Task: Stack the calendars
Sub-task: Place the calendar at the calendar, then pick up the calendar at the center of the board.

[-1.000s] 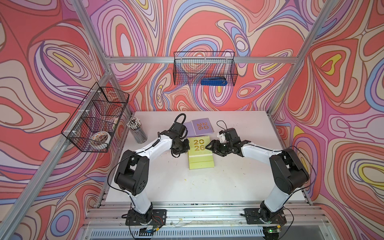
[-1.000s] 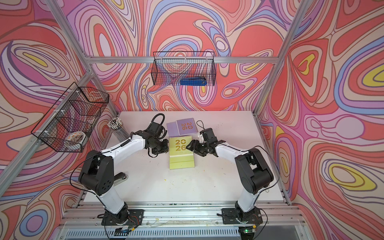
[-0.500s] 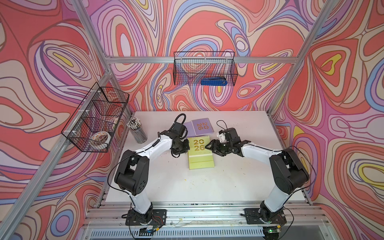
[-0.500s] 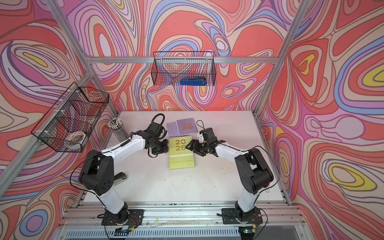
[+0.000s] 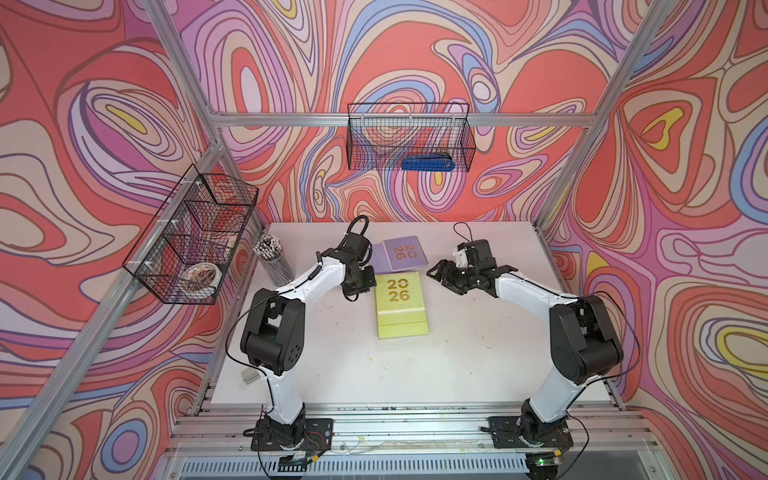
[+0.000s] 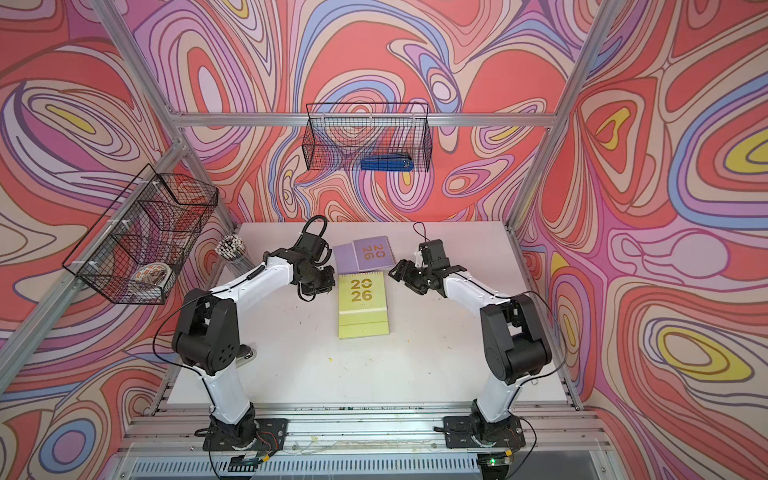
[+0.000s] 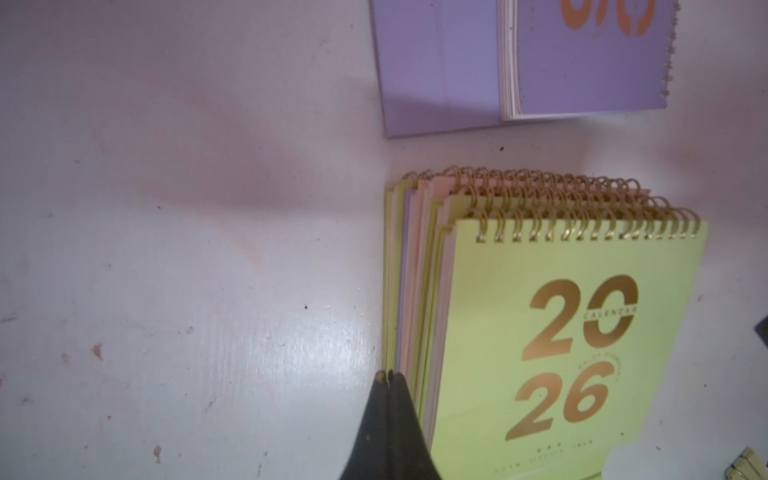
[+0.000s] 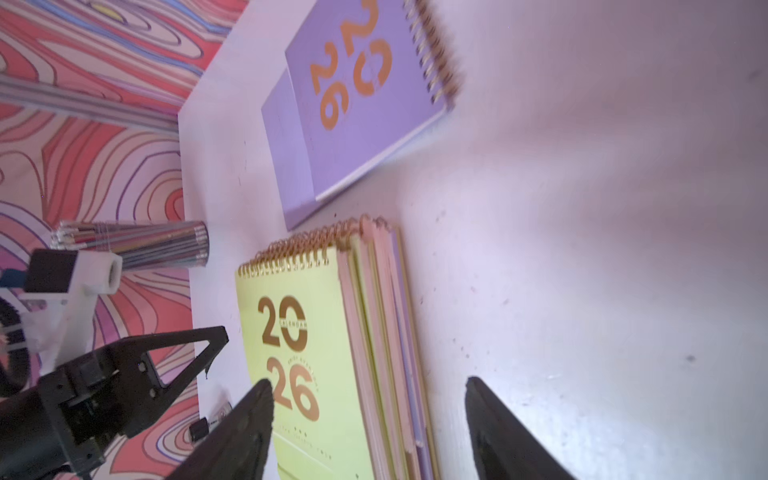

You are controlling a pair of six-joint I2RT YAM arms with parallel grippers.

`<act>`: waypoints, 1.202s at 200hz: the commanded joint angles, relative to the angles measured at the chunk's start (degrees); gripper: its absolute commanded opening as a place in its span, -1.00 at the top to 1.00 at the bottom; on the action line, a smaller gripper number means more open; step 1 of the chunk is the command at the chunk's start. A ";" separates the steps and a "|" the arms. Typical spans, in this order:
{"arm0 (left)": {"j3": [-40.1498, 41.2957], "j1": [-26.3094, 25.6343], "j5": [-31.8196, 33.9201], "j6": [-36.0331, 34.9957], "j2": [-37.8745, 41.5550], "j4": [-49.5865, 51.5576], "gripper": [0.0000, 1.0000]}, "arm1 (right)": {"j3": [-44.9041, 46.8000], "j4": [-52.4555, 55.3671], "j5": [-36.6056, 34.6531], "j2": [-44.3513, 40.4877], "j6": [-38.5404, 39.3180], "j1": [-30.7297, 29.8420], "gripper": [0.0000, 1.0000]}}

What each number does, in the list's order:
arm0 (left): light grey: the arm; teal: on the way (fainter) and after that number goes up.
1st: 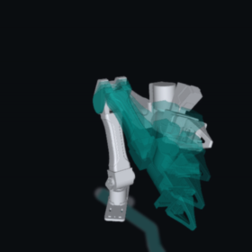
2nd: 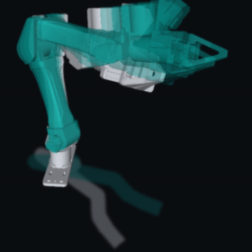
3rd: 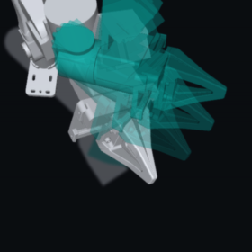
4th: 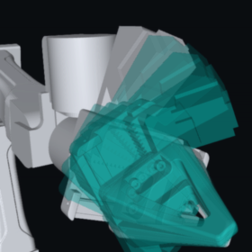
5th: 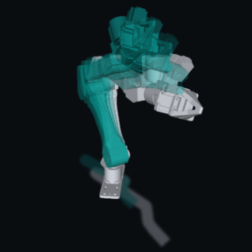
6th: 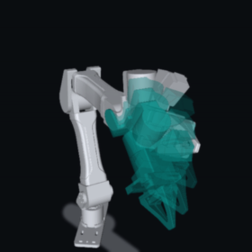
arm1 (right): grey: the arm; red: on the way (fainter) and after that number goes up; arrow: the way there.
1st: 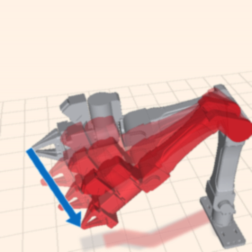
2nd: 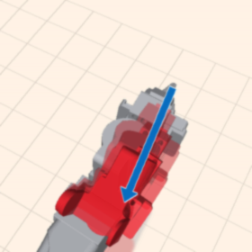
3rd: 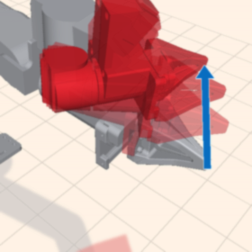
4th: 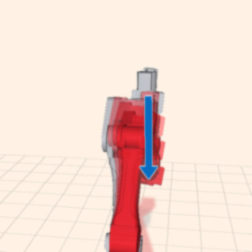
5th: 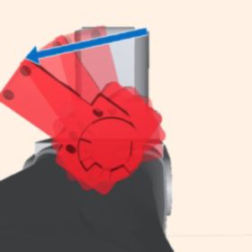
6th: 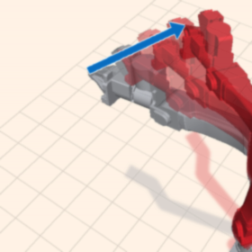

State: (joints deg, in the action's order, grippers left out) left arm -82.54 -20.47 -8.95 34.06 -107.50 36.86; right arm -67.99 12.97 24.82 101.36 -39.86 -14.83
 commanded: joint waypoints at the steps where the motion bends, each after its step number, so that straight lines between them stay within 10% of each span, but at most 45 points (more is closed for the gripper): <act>1: -3.63 2.37 0.64 -0.90 -3.69 1.81 1.00 | -5.52 1.84 0.85 6.59 2.62 2.90 -0.48; 106: -23.63 7.02 -6.51 -0.93 -22.84 2.49 1.00 | -33.26 5.83 9.54 31.66 3.26 7.84 -0.47; 240: -33.67 7.20 -9.93 0.04 -33.57 5.77 1.00 | -46.80 1.79 23.08 47.21 -5.96 3.88 -0.44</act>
State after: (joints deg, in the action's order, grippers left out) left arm -115.52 -13.50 -17.69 33.67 -138.54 39.64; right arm -113.49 16.36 43.07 143.85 -42.35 -8.08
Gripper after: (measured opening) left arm 0.048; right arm 0.724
